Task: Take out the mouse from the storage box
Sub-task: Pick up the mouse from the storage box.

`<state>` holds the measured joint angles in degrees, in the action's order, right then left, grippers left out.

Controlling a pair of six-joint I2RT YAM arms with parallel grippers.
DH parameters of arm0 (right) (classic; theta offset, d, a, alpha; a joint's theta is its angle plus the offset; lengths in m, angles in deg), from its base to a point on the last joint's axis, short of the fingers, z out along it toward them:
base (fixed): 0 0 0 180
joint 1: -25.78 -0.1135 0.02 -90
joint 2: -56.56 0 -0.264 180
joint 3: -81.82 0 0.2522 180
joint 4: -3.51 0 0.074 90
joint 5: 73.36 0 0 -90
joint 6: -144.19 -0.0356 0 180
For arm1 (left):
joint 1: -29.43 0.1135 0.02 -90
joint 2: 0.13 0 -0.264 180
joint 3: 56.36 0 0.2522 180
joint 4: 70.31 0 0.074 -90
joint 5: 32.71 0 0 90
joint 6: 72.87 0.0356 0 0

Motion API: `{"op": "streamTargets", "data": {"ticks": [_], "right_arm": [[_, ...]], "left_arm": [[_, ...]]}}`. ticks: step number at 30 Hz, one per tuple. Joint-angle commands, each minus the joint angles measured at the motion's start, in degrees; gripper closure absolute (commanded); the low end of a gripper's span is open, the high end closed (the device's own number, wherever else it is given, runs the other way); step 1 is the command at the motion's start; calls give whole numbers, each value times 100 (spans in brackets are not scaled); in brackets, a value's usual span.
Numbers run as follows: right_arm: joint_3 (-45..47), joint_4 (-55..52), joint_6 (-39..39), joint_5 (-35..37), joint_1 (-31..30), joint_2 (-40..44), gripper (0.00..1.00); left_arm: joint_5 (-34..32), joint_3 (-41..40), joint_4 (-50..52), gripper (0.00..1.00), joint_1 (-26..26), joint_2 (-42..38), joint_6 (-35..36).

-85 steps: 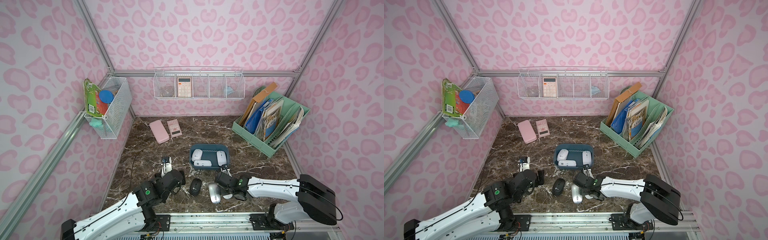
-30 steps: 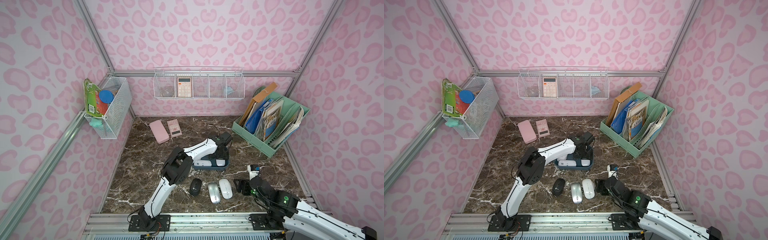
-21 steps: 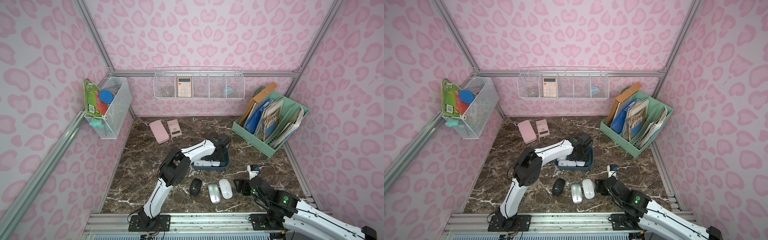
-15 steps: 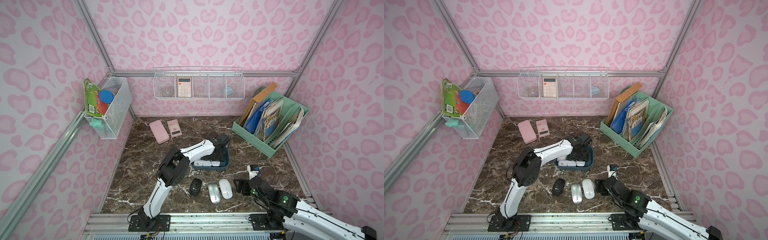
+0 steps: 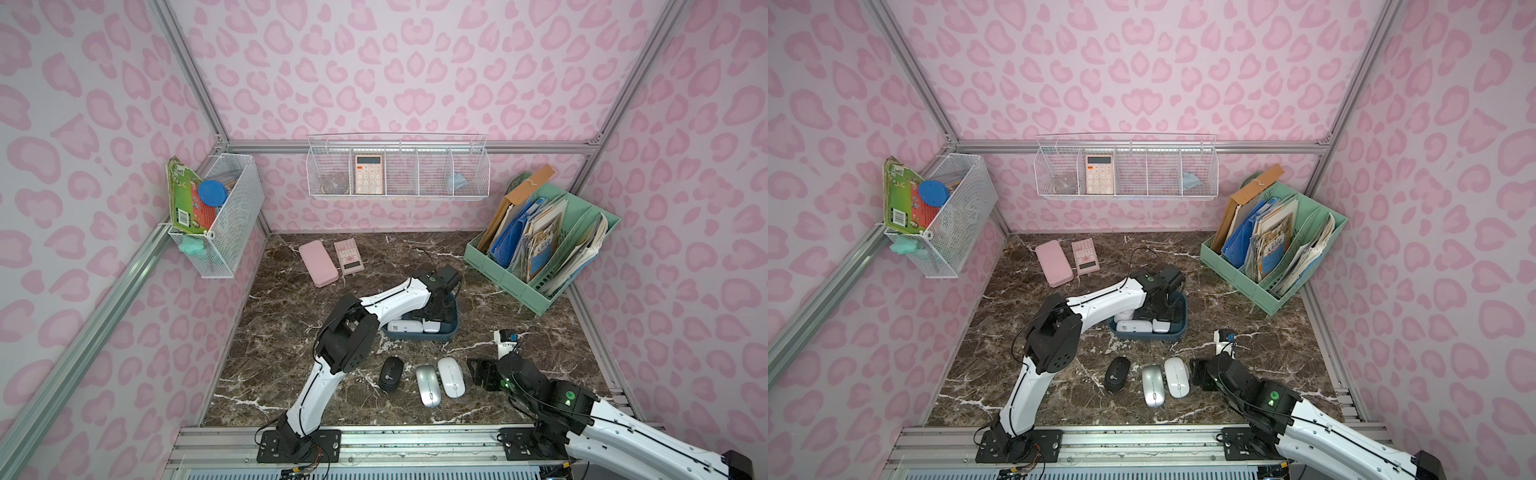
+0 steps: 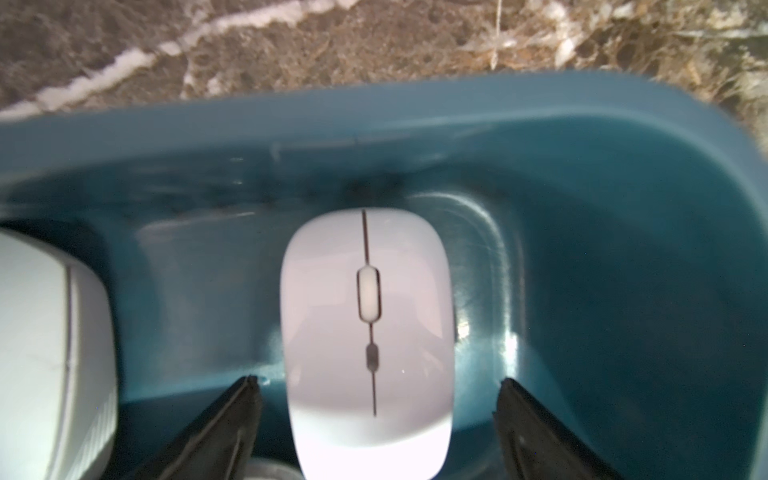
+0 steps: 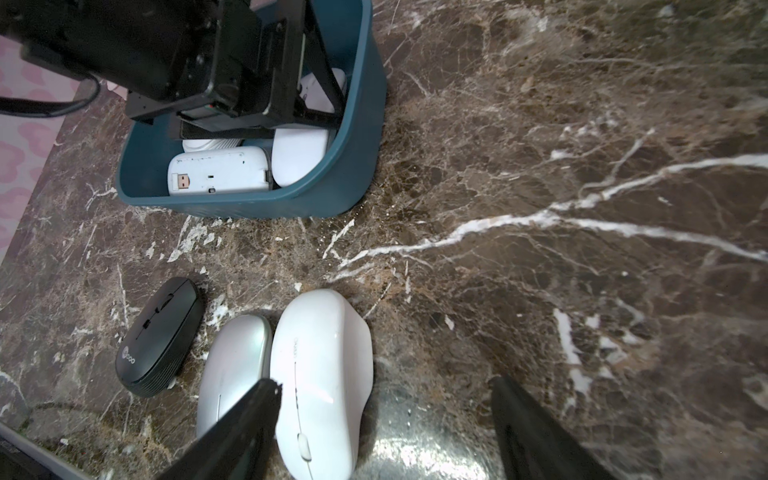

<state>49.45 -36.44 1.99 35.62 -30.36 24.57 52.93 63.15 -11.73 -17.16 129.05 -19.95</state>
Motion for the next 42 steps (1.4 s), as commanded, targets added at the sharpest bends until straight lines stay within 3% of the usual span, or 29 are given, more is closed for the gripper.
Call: {"op": "streamTargets", "data": {"ticks": [1, 7, 21, 42], "right_arm": [[-29, 104, 44, 47, -2, 8, 17], [-26, 79, 9, 88, -2, 50, 17], [-12, 84, 26, 48, -2, 76, 17], [-164, 92, 26, 105, -2, -332, 17]], "left_arm": [[-134, 80, 120, 7, -15, 3, 140], [-334, 158, 294, 9, -16, 120, 118], [-431, 132, 195, 42, 15, 146, 131], [-702, -945, 295, 42, 88, -1767, 144]]}}
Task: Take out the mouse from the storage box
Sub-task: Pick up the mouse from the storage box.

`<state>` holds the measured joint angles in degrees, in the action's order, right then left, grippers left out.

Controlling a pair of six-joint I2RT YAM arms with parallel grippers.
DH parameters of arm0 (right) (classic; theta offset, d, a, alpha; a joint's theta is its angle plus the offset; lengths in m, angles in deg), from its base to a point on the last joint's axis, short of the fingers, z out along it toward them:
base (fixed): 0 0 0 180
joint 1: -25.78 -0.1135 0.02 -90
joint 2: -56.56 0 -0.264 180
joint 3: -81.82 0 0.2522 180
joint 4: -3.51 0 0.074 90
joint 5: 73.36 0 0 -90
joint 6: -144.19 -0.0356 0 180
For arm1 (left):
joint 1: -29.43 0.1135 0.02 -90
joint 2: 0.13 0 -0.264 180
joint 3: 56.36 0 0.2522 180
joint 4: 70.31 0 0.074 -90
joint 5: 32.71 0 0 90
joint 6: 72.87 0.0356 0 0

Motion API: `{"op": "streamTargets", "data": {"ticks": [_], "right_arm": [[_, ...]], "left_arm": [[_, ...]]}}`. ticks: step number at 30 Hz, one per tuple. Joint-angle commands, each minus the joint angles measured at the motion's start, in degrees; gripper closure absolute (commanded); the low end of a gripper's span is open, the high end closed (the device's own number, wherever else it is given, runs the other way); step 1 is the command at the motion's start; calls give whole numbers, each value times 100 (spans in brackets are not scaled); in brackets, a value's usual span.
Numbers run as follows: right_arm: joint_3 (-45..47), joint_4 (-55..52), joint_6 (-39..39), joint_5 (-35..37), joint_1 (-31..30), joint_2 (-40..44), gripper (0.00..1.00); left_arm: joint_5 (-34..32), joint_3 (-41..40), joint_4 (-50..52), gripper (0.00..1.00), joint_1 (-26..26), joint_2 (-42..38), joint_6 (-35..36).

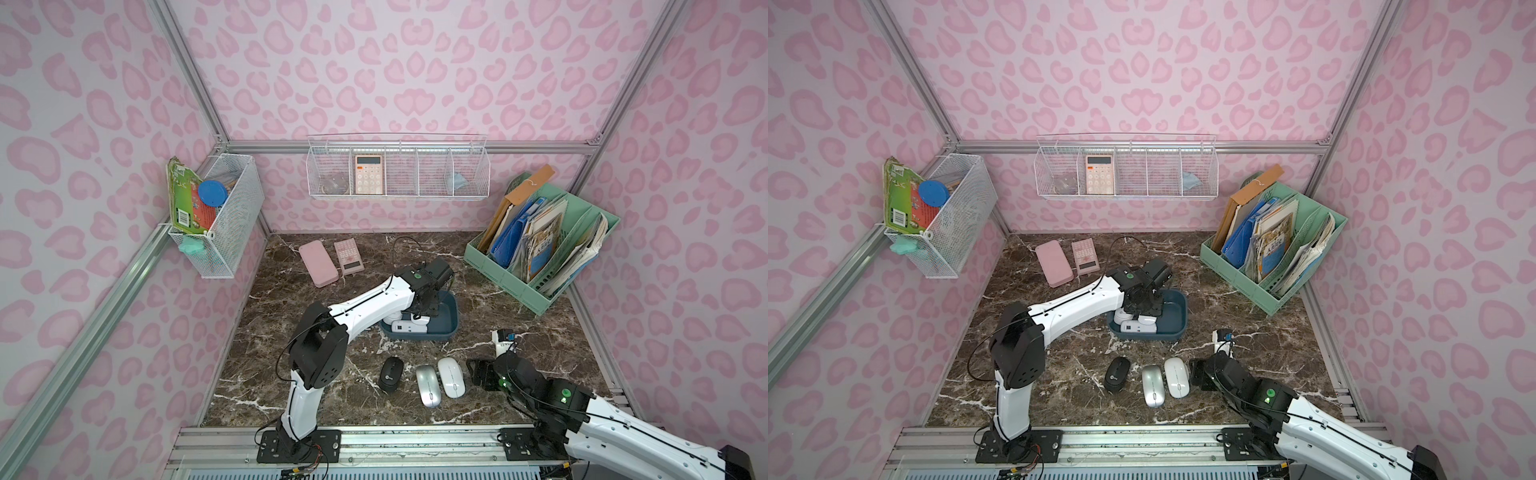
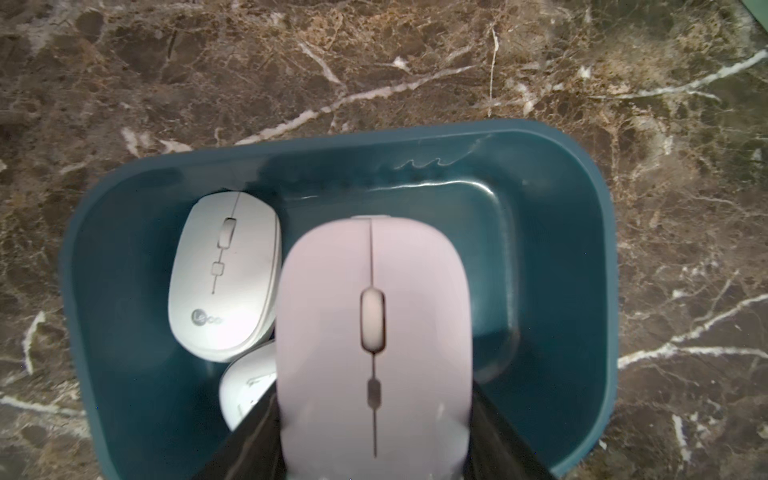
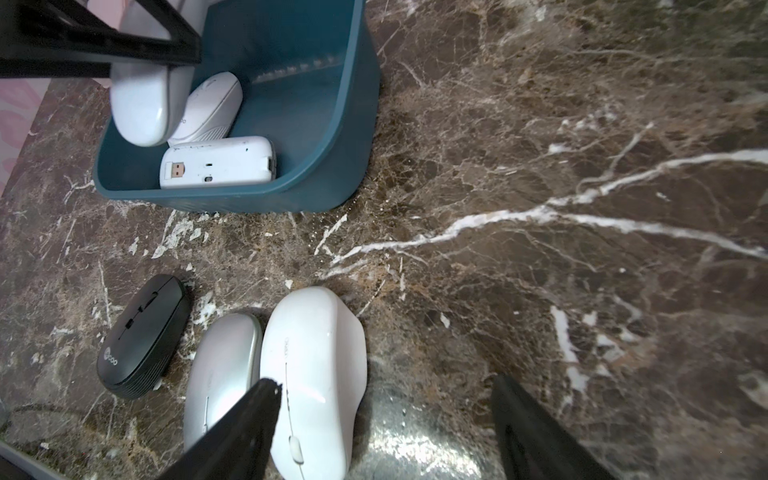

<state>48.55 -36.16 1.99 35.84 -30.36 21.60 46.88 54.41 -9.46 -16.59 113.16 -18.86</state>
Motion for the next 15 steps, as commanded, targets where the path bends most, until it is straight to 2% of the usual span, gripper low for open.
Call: {"op": "streamTargets", "data": {"ticks": [1, 7, 15], "right_arm": [[-109, 62, 35, 89, -2, -52, 17], [-414, 215, 212, 46, 7, -471, 17], [-714, 514, 403, -28, 3, -1194, 16]], "left_arm": [[-138, -132, 95, 42, 44, -282, 39], [-327, -1080, 52, 42, 171, -1217, -76], [-224, -2729, -77, 42, 776, -2469, -410]]}}
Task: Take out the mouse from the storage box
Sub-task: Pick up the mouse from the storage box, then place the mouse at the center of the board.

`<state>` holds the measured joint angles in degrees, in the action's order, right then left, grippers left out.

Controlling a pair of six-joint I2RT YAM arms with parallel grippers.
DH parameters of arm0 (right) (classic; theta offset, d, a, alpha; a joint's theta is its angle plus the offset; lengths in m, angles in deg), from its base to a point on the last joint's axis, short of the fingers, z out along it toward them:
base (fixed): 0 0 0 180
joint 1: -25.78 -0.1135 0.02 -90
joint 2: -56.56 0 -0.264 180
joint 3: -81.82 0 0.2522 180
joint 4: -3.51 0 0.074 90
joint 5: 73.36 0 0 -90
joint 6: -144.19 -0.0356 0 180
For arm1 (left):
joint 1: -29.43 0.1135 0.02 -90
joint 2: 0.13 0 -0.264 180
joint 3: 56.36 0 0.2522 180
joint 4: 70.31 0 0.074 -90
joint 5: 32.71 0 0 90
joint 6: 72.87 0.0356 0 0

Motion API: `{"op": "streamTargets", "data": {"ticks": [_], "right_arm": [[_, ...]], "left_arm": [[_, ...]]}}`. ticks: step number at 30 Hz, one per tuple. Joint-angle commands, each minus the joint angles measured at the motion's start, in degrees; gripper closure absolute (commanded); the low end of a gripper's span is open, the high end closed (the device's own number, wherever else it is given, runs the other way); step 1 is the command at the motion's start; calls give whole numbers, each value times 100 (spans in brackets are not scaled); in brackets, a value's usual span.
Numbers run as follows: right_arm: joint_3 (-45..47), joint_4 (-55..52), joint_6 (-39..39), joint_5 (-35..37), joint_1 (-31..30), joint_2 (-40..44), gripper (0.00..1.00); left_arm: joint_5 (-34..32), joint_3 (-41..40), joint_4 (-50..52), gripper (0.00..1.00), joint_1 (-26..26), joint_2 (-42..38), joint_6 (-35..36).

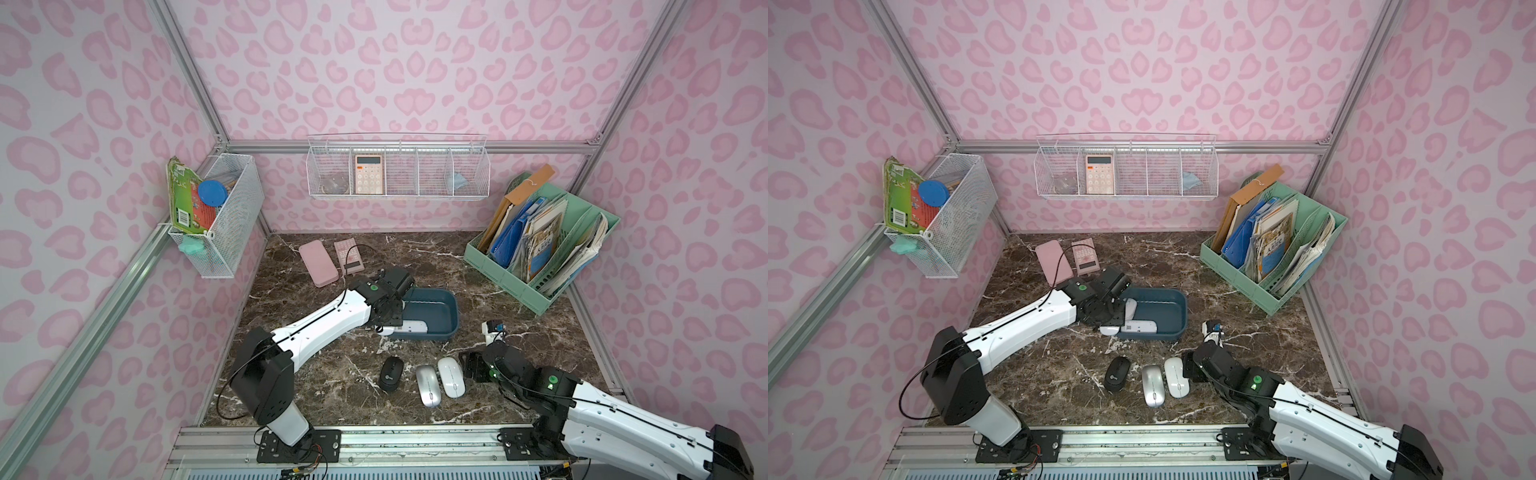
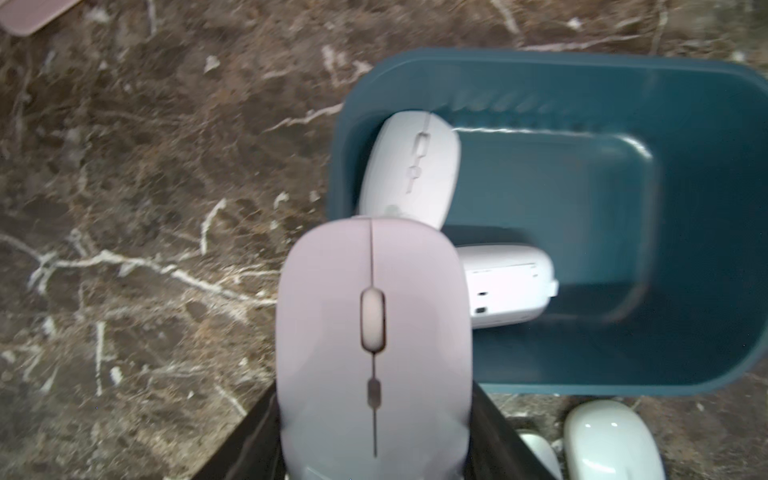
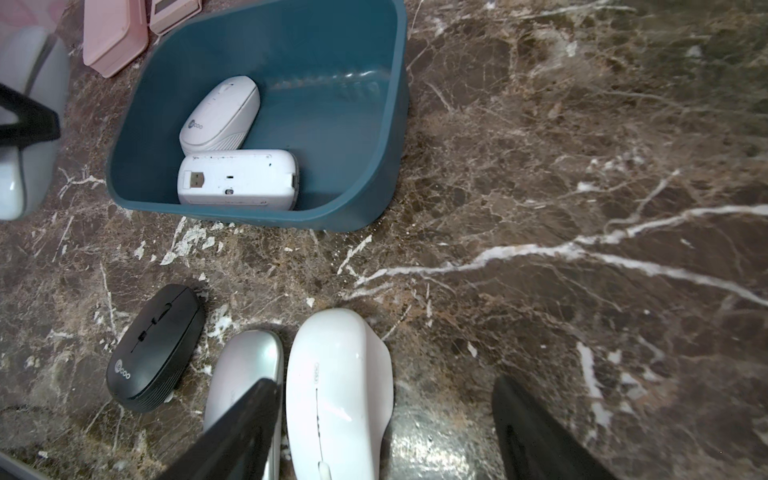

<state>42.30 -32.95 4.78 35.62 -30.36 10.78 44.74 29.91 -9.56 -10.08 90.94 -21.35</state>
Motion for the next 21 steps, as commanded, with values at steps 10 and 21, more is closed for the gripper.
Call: {"op": "streamTargets", "data": {"ticks": [10, 21], "right_arm": [[-469, 372, 239, -51, -2, -914, 16], [-752, 456, 103, 17, -188, -1532, 16]], "left_arm": [[295, -1681, -408, 42, 915, -959, -344], [713, -2117, -1086, 42, 1327, -463, -244]]}}
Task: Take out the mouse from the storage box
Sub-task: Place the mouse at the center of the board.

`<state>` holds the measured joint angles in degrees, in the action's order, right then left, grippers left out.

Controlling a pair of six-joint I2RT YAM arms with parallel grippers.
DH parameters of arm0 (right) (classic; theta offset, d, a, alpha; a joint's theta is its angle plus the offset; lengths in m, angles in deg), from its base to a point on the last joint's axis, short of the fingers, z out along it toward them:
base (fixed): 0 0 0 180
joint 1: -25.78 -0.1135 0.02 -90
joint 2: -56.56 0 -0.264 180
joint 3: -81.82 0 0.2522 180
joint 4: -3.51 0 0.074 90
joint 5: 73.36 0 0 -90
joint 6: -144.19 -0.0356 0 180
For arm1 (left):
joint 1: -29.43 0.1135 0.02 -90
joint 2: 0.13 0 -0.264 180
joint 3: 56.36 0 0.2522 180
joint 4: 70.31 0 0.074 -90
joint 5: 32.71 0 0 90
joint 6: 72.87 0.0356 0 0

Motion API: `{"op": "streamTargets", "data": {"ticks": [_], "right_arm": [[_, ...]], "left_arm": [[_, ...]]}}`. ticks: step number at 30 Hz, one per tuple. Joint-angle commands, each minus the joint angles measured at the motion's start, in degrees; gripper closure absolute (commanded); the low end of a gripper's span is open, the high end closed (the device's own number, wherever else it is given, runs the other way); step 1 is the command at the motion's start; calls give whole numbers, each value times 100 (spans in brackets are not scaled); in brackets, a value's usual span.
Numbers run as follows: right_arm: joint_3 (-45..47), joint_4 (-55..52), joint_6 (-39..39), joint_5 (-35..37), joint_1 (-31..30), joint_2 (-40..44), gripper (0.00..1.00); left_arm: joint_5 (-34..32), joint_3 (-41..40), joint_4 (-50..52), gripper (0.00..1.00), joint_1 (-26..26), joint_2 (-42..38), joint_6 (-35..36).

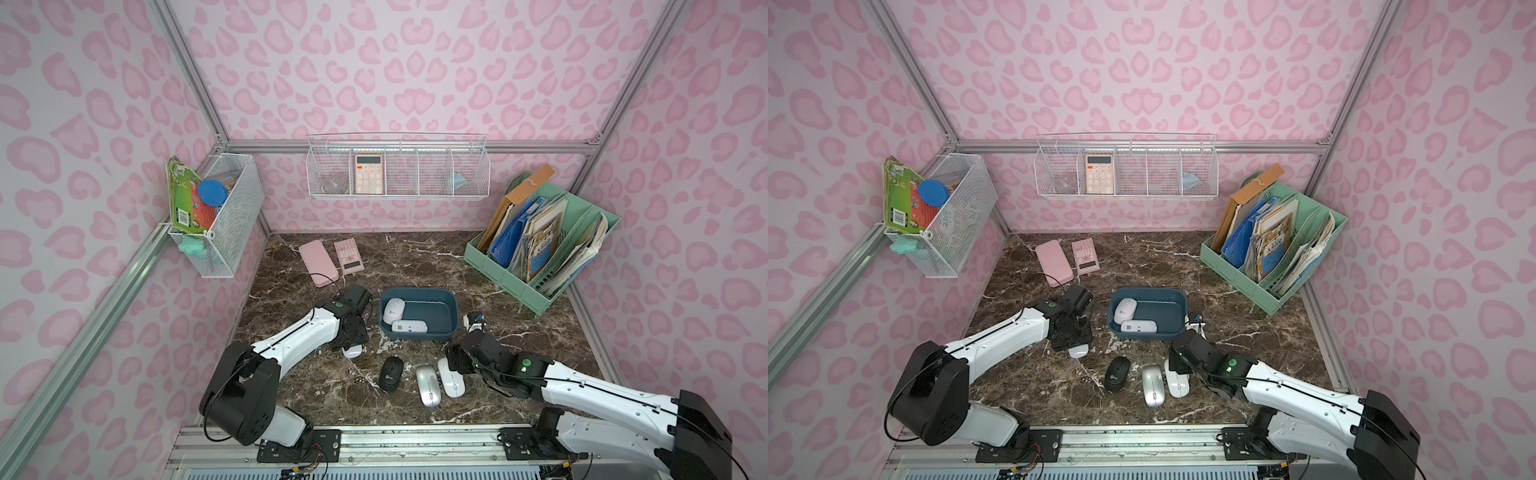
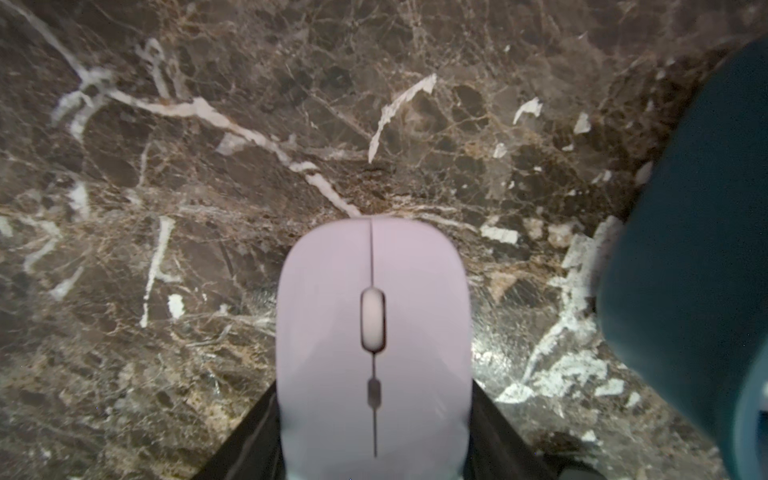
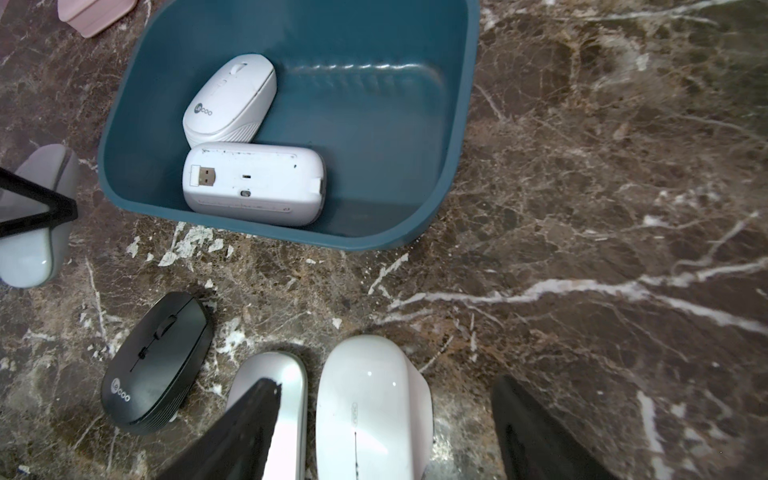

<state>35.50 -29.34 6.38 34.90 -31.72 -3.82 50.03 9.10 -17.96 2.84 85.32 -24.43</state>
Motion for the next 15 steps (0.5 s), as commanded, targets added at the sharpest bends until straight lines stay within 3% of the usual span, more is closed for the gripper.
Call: {"op": "streamTargets", "data": {"ticks": [1, 9, 15], "right_arm": [[-99, 82, -93, 114, -81, -124, 16], [-229, -42, -262, 263, -235, -295, 16], [-443, -77, -136, 205, -13, -458, 16]], "left_arm": [[235, -63, -314, 42, 44, 156, 65], [435, -200, -589, 36, 49, 396, 34], [387, -76, -277, 14, 84, 295, 51]]}}
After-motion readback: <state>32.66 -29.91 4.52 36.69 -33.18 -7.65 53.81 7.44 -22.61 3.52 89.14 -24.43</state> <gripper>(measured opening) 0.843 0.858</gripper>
